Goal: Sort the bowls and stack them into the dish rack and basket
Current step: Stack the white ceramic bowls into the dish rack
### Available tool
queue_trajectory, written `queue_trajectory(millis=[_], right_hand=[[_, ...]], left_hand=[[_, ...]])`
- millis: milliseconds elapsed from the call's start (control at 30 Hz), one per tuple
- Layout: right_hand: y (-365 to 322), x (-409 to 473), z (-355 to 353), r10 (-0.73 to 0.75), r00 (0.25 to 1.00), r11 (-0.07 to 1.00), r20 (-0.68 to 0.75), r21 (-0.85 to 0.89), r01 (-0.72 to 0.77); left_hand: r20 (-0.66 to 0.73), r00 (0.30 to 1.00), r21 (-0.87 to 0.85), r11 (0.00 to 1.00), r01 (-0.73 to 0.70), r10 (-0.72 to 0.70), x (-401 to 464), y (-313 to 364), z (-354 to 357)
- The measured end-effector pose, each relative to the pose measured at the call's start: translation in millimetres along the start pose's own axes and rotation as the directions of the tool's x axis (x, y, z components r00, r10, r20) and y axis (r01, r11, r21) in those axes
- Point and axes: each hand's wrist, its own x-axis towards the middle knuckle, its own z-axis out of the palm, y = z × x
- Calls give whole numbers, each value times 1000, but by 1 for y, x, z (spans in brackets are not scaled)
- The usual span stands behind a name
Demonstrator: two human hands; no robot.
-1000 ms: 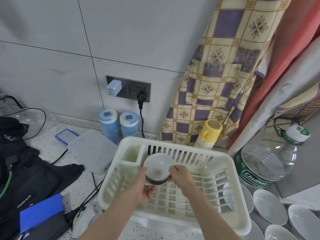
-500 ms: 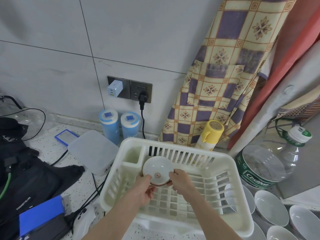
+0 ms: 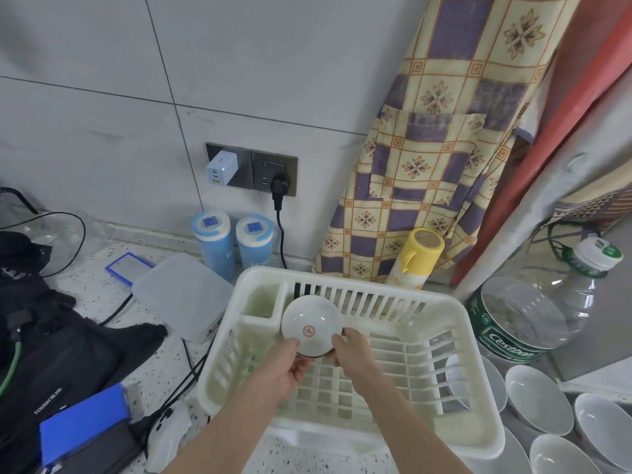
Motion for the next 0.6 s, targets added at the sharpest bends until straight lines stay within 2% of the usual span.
queue_trajectory(millis=[167, 333, 467, 600], right_hand=[[-6, -8, -3, 87, 995, 988, 43, 121, -91], [-11, -23, -4, 221, 971, 888, 92, 392, -240], [-13, -47, -7, 168, 983, 889, 72, 420, -182], [-12, -84, -21, 52, 999, 883, 3, 468, -47]], left_hand=[[51, 998, -119, 992, 31, -25, -6, 2, 1], [125, 990, -393, 913, 110, -66, -24, 3, -3], [114, 993, -475, 879, 50, 5, -43, -1, -4], [146, 983, -473, 881, -28, 110, -71, -11, -6]])
